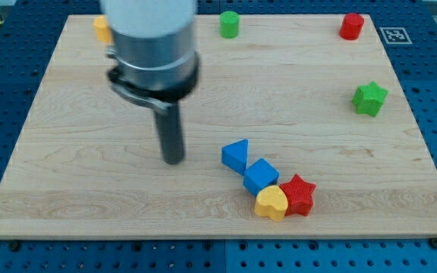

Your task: Push the yellow hexagon upwards

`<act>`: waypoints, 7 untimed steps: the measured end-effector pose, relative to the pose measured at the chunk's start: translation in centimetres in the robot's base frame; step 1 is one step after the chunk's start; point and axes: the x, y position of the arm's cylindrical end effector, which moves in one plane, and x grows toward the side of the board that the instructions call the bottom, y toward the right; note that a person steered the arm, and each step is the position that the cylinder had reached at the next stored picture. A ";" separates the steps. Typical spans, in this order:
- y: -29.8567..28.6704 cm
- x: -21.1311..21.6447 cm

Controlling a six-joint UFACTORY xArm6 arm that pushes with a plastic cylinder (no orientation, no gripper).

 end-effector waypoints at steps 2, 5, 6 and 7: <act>-9.8 -10.2; -14.2 -28.2; -14.2 -28.3; -14.2 -28.3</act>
